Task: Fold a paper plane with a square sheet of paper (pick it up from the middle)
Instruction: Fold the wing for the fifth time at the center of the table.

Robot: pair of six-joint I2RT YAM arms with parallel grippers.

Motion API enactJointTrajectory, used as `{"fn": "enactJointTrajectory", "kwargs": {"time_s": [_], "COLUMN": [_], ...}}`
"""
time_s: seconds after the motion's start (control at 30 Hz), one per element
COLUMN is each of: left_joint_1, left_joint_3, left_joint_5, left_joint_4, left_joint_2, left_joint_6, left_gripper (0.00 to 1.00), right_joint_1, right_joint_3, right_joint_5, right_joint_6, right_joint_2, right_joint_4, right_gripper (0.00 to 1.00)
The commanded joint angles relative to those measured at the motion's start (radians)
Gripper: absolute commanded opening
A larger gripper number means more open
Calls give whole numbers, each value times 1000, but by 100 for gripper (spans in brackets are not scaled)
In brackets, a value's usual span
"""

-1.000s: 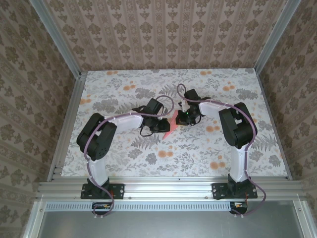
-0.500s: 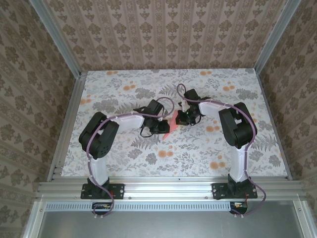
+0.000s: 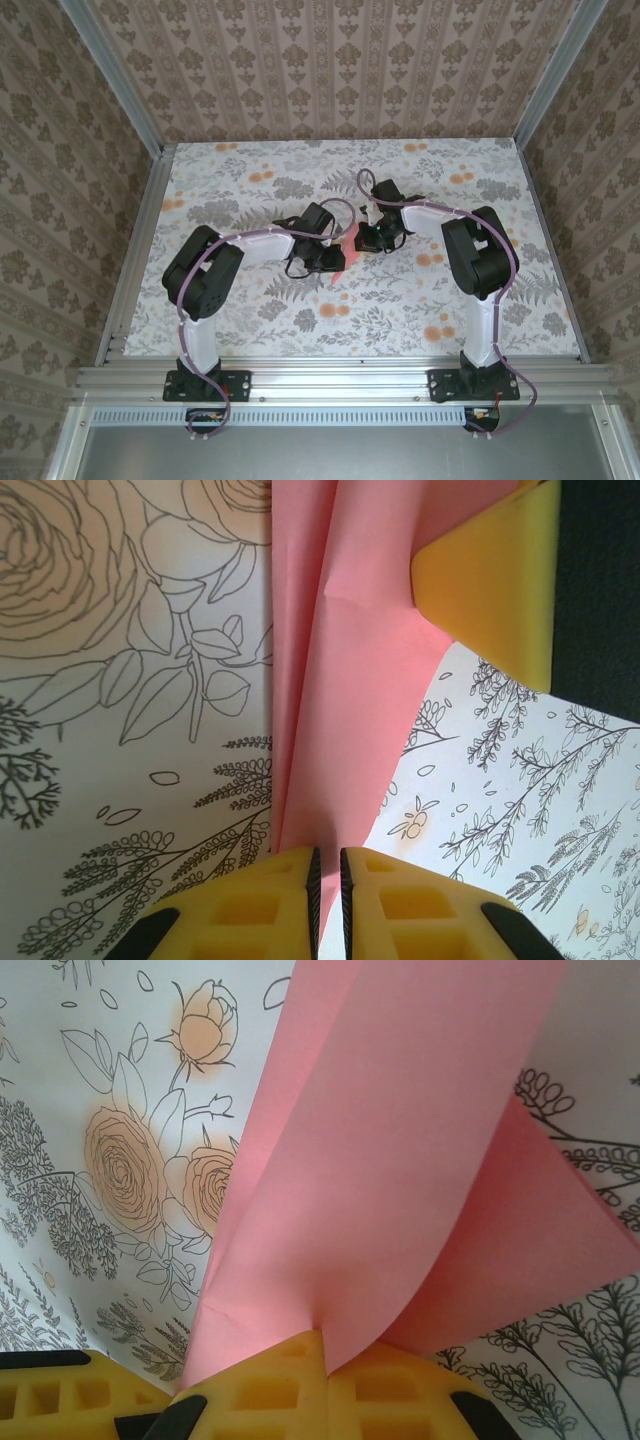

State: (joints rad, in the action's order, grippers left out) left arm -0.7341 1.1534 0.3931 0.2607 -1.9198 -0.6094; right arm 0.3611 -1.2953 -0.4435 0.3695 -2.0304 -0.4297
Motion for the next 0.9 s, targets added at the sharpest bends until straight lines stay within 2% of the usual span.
{"fn": "enactJointTrajectory", "kwargs": {"time_s": [0.0,0.3,0.53,0.87], "left_joint_1": [-15,-22,-19,-20], "left_joint_3": [25,19,-25,-94], "left_joint_5": [-21,-26,3,35], "left_joint_4": [68,84,48,-6], "left_joint_2": [-32,-5,56,51], "left_joint_6": [23,23,-2,-31], "left_gripper": [16,16,16,17], "right_joint_1": [7,7,7,7], "right_joint_3": [13,7,7,4], "right_joint_5": [117,124,123,122], "right_joint_6": [2,8,7,6], "right_joint_2": [-73,-76,-76,-76], "right_joint_4": [-56,-64,-66,-69], "right_gripper": [5,5,5,5]}}
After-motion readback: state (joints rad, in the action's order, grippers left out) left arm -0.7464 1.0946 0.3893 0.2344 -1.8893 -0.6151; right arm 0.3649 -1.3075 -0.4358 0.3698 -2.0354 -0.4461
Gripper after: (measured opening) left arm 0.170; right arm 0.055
